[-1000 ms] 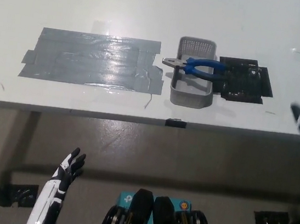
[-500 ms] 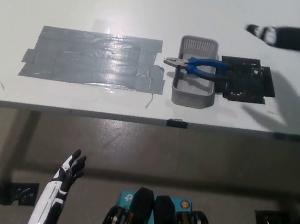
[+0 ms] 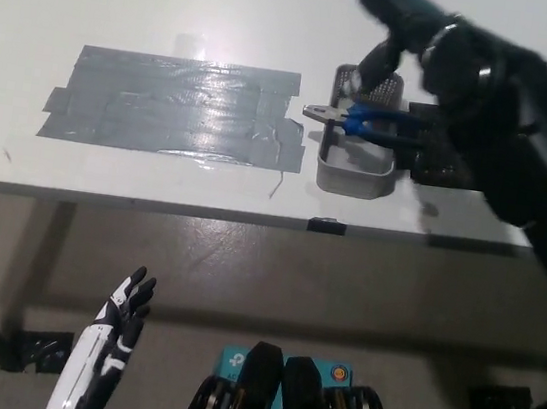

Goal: The robot picks the blue plier placed on top of the container and places it on the grey area of the table

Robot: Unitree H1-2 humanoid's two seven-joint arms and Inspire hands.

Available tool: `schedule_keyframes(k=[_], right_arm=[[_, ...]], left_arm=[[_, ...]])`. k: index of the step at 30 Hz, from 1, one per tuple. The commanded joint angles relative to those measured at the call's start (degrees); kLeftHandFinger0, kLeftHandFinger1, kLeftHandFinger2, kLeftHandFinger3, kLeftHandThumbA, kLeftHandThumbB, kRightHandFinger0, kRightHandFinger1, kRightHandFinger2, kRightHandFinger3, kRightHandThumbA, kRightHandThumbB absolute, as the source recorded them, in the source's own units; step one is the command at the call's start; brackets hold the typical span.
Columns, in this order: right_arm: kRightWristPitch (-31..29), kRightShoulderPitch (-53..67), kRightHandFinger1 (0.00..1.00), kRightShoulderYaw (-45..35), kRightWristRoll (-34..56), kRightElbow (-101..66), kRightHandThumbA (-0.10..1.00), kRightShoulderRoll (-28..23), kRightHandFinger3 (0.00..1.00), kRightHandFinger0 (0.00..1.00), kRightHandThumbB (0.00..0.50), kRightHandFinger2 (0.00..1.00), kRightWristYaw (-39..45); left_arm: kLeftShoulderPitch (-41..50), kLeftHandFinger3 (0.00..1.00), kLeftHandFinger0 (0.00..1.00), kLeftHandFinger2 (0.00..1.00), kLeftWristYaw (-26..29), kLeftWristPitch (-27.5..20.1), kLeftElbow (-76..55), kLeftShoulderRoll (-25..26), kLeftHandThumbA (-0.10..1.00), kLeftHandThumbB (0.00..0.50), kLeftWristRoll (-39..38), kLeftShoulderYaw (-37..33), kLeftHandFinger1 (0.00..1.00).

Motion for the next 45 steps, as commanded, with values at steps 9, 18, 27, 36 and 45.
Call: schedule_keyframes(k=[9,18,27,36,45], right_arm=[[-4.7,-6.6,1.0,1.6,-4.7,13.4,1.0,1.8,1.0,1.0,0.339,1.0,-2.3],[-4.9,-6.9,1.0,2.0,-7.0,17.0,0.93,0.7,1.0,1.0,0.28,1.0,-3.3],[-5.0,-5.4,1.0,1.0,-7.1,18.1,0.93,1.4,1.0,1.0,0.286,1.0,-3.5],[-6.6,-5.9,1.0,-0.3,-6.4,22.2,0.97,3.6,1.0,1.0,0.28,1.0,-5.3],[-7.1,-6.7,1.0,-1.1,-5.8,23.9,1.0,4.9,1.0,1.0,0.28,1.0,-5.3]], left_arm=[[-0.5,1.0,1.0,1.0,0.0,-1.3,-2.1,0.4,0.75,0.0,1.2,0.3,1.0],[-0.4,1.0,1.0,1.0,-0.4,0.3,-3.1,0.9,0.77,0.002,0.8,0.6,1.0],[-0.3,1.0,1.0,1.0,-0.2,-0.2,-2.7,0.8,0.82,0.0,1.4,0.3,1.0],[-0.9,1.0,1.0,1.0,-0.7,0.8,-3.1,1.0,0.85,0.004,1.1,0.3,1.0],[-1.4,1.0,1.0,1.0,-0.8,0.4,-3.0,1.5,0.83,0.0,1.2,0.3,1.0]])
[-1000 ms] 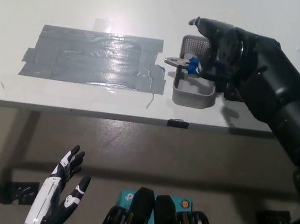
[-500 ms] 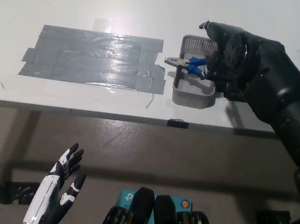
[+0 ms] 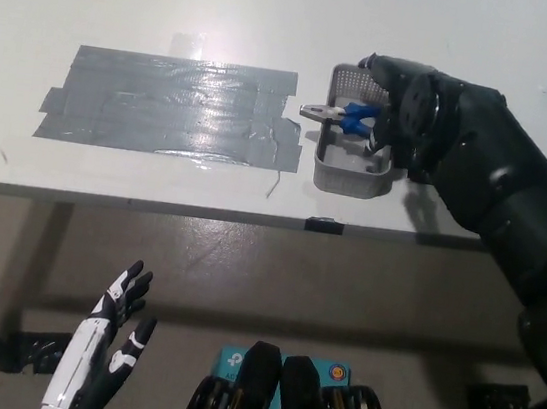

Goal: The robot picks the blue plier placed on top of the container and places it on the grey area of the table

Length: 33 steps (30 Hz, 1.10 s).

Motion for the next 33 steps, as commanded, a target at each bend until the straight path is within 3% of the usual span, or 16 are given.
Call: schedule_keyframes(k=[1,20,28,33], right_arm=[[-1.6,-4.8,1.0,-1.5,0.0,0.1,1.0,0.4,1.0,1.0,0.278,1.0,-1.8],[-3.8,-1.7,1.0,-2.8,-0.4,4.8,0.91,0.9,1.0,1.0,0.275,1.0,-5.3],[-5.4,-1.0,1.0,-1.0,-1.6,8.0,0.97,0.7,1.0,1.0,0.263,1.0,-5.1],[-5.2,-0.3,1.0,-0.7,-1.7,8.3,0.93,0.9,1.0,1.0,0.274,1.0,-5.3]], left_arm=[[-0.7,1.0,1.0,1.0,-0.6,-0.7,-1.9,0.7,0.83,0.0,0.3,-0.1,1.0],[-1.1,1.0,1.0,0.93,-0.9,-1.5,-1.7,1.4,0.84,0.0,0.5,-0.5,1.0],[-1.6,0.99,1.0,0.93,-0.9,-1.9,-1.4,1.5,0.81,0.0,-0.2,-0.4,0.98],[-1.8,0.98,1.0,0.92,-0.5,-1.5,-1.6,1.5,0.84,0.0,1.3,-0.6,0.99]])
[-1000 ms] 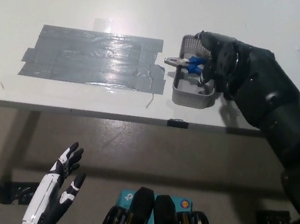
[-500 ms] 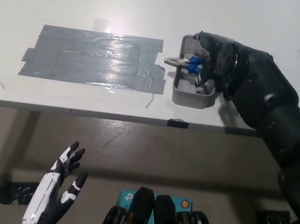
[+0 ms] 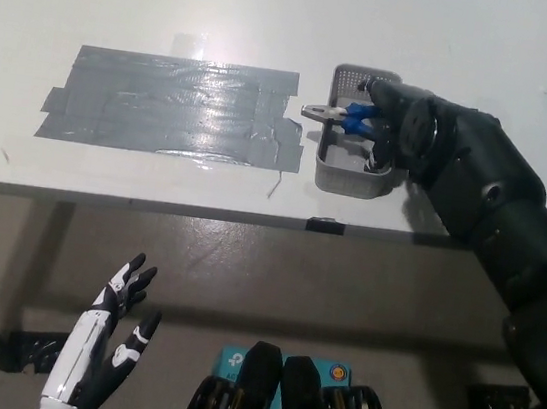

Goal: The robot picks the blue plier placed on top of the container and places it on the grey area of the table

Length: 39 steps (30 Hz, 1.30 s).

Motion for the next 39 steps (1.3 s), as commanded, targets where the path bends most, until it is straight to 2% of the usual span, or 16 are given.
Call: schedule_keyframes(k=[1,4,5,6,7,8,9,11,12,22,24,30,31,33,37,39], right_arm=[[-1.3,-0.7,1.0,0.6,-1.4,0.4,0.89,-0.4,1.0,1.0,0.273,1.0,-2.1],[-2.7,-0.4,1.0,-0.1,-0.9,1.0,0.57,-0.5,1.0,1.0,0.228,1.0,-3.4],[-4.5,0.4,0.81,-0.4,-1.0,0.4,0.22,-0.8,0.95,0.72,0.184,0.87,-6.3],[-5.0,0.8,0.54,0.0,-1.9,0.3,-0.08,-0.9,0.71,0.45,0.213,0.61,-8.9],[-6.5,1.4,0.29,0.7,-3.0,-0.2,-0.1,-1.2,0.52,0.16,0.234,0.39,-11.6],[-7.6,1.8,0.16,0.7,-3.4,0.0,-0.1,-1.4,0.42,0.01,0.251,0.33,-14.4],[-8.0,1.8,0.27,0.6,-3.5,0.3,-0.1,-1.4,0.44,0.0,0.236,0.52,-15.4],[-8.9,2.2,0.54,0.2,-3.4,0.8,-0.1,-1.4,0.72,0.05,0.19,0.9,-18.1],[-9.6,2.4,0.58,0.1,-3.4,0.7,-0.1,-1.6,0.82,0.07,0.174,0.93,-19.0],[-15.2,2.8,0.62,0.2,-5.0,0.5,-0.1,-2.5,0.99,0.15,0.119,0.98,-28.5],[-16.3,2.0,0.63,-0.1,-5.3,0.7,-0.1,-2.4,0.81,0.18,0.129,1.0,-30.4],[-17.7,-0.7,0.54,-2.0,-4.1,-2.2,-0.1,-2.7,0.82,0.16,0.123,0.91,-31.9],[-17.8,-0.9,0.48,-2.2,-4.2,-2.7,-0.1,-2.8,0.63,0.12,0.129,0.84,-32.1],[-17.7,-2.1,0.48,-2.6,-4.6,-2.9,-0.1,-2.8,0.51,0.08,0.131,0.84,-33.4],[-20.4,-4.1,0.59,-3.5,-4.2,-2.6,-0.1,-3.3,0.97,0.09,0.14,0.94,-35.9],[-20.3,-5.0,0.6,-4.1,-3.8,-3.0,-0.1,-3.4,1.0,0.11,0.14,0.96,-35.2]], left_arm=[[-0.5,0.98,1.0,0.92,-0.6,-1.5,-1.7,0.8,0.84,0.0,0.8,-0.3,0.99],[-0.6,0.98,1.0,0.93,-0.8,-1.1,-1.8,0.8,0.83,0.0,0.4,-0.2,0.99],[-0.7,0.99,1.0,0.94,-1.0,-0.7,-1.9,0.8,0.83,0.0,0.2,-0.3,0.99],[-0.7,0.99,1.0,0.95,-1.0,-0.8,-1.8,0.8,0.82,0.0,0.1,-0.3,0.99],[-0.8,0.99,1.0,0.95,-0.9,-0.9,-1.9,0.8,0.82,0.0,0.2,-0.2,0.99],[-0.9,0.98,1.0,0.95,-0.9,-1.2,-1.8,0.8,0.82,0.0,0.2,-0.2,0.99],[-1.0,0.98,1.0,0.95,-0.9,-1.2,-1.7,0.9,0.82,0.0,0.2,-0.2,0.99],[-1.0,0.98,1.0,0.94,-1.1,-0.5,-1.9,0.9,0.83,0.0,-0.4,-0.1,0.98],[-1.1,0.98,1.0,0.94,-1.2,-0.7,-1.8,0.9,0.82,0.0,-0.5,-0.1,0.98],[-1.5,0.96,1.0,0.88,-1.0,-0.6,-1.7,1.0,0.82,0.0,0.0,-0.2,0.95],[-1.6,0.96,1.0,0.88,-1.1,-0.3,-1.8,1.0,0.83,0.0,-0.2,-0.2,0.95],[-2.0,0.95,1.0,0.86,-1.1,-0.3,-1.6,1.2,0.83,0.0,-0.3,-0.1,0.93],[-1.9,0.95,1.0,0.85,-1.1,-0.2,-1.6,1.2,0.83,0.0,-0.4,-0.1,0.93],[-2.0,0.95,1.0,0.84,-1.0,-0.5,-1.4,1.2,0.83,0.0,-0.1,-0.2,0.93],[-2.0,0.94,0.99,0.82,-1.0,-0.8,-1.2,1.2,0.82,0.0,-0.4,-0.1,0.91],[-2.1,0.94,1.0,0.82,-1.0,-0.9,-1.2,1.3,0.82,0.0,-0.3,-0.1,0.91]])
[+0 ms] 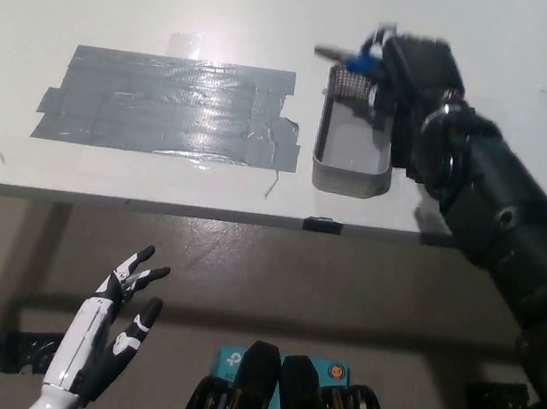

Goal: The robot picks the blue plier placed on top of the container and places it on the grey area of the table

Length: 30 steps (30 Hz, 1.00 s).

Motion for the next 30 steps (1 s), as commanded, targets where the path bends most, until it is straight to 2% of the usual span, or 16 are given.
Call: schedule_keyframes(k=[1,6,10,11,12,14,15,16,17,18,20,21,23,26,27,30], right_arm=[[-3.5,-6.8,0.59,-1.9,0.1,-2.6,-0.1,-1.4,1.0,0.11,0.151,0.95,-4.8],[-3.9,-8.6,0.59,-2.6,-0.2,-2.4,-0.1,-0.8,1.0,0.1,0.154,0.99,-5.8],[-4.0,-9.3,0.58,-2.4,-0.4,-2.7,-0.1,0.9,1.0,0.1,0.163,0.97,-6.0],[-3.5,-9.3,0.57,-2.4,-0.4,-2.8,-0.1,1.6,0.97,0.11,0.168,0.97,-6.1],[-3.5,-9.3,0.52,-2.2,-0.5,-1.9,-0.1,2.8,0.85,0.1,0.173,0.9,-6.9],[-3.1,-9.4,0.45,-1.9,-0.8,-1.4,-0.1,3.9,0.71,0.05,0.179,0.81,-7.2],[-3.0,-9.3,0.45,-1.8,-0.9,-1.2,-0.1,4.6,0.71,0.05,0.179,0.81,-7.2],[-3.8,-9.2,0.48,-1.6,-0.8,-0.2,-0.1,5.9,0.78,0.03,0.16,0.87,-7.8],[-3.3,-9.1,0.53,-1.6,-0.6,0.0,-0.1,6.8,0.92,0.05,0.133,0.86,-6.7],[-2.6,-9.2,0.55,-1.8,-0.2,0.8,-0.1,7.9,0.97,0.06,0.123,0.85,-5.9],[-1.6,-9.5,0.51,-4.0,2.4,2.3,-0.1,10.2,0.94,0.07,0.161,0.79,-4.2],[-1.4,-9.6,0.45,-4.5,2.9,3.3,-0.1,11.2,0.78,0.07,0.202,0.75,-4.2],[-2.0,-9.2,0.39,-5.2,3.5,4.8,-0.1,13.3,0.65,0.04,0.172,0.72,-5.1],[-2.3,-7.5,0.42,-5.1,2.7,5.6,-0.1,15.2,0.73,0.05,0.178,0.78,-6.5],[-1.6,-7.2,0.45,-4.7,2.3,6.1,-0.1,16.1,0.77,0.04,0.165,0.83,-6.2],[-1.8,-6.5,0.47,-4.4,2.3,8.4,-0.1,18.5,0.8,0.01,0.134,0.87,-5.9]], left_arm=[[-0.4,0.94,1.0,0.82,-1.0,-1.2,-1.3,0.8,0.82,0.0,-0.2,-0.1,0.91],[-0.4,0.94,1.0,0.81,-1.1,-0.4,-1.8,0.9,0.83,0.0,-0.1,0.0,0.92],[-0.3,0.93,1.0,0.8,-1.0,-0.6,-2.0,0.8,0.83,0.0,0.1,-0.2,0.92],[-0.3,0.93,1.0,0.8,-0.9,-0.9,-2.0,0.8,0.83,0.0,0.3,-0.2,0.92],[-0.2,0.94,1.0,0.81,-1.0,-1.0,-1.8,0.8,0.83,0.0,0.1,-0.2,0.93],[-0.2,0.94,1.0,0.81,-1.1,-1.0,-1.7,0.8,0.83,0.0,0.1,-0.3,0.93],[-0.2,0.94,1.0,0.81,-1.1,-0.8,-1.8,0.7,0.83,0.0,0.1,-0.4,0.92],[-0.2,0.94,0.99,0.81,-1.1,-0.8,-1.8,0.8,0.83,0.0,0.0,-0.3,0.91],[-0.1,0.94,0.98,0.81,-1.2,-0.8,-1.9,0.9,0.82,0.0,-0.2,-0.3,0.91],[0.0,0.94,0.98,0.81,-1.2,-0.3,-2.1,0.9,0.82,0.0,-0.3,-0.2,0.91],[-0.3,0.94,0.97,0.8,-1.2,-0.1,-2.0,0.9,0.81,0.0,-0.1,-0.1,0.9],[-0.3,0.95,0.98,0.8,-1.2,0.0,-2.1,1.0,0.82,0.0,-0.1,0.0,0.91],[0.1,0.95,0.98,0.8,-1.4,0.0,-2.4,1.1,0.82,0.0,0.0,0.0,0.91],[1.4,0.94,1.0,0.79,-1.3,-0.7,-2.6,0.6,0.83,0.0,1.3,-1.0,0.9],[2.0,0.94,1.0,0.79,-1.2,-1.1,-2.4,0.4,0.83,0.0,1.5,-1.3,0.91],[2.8,0.95,1.0,0.82,-1.5,-0.3,-3.1,0.3,0.8,0.0,1.0,-1.6,0.94]])
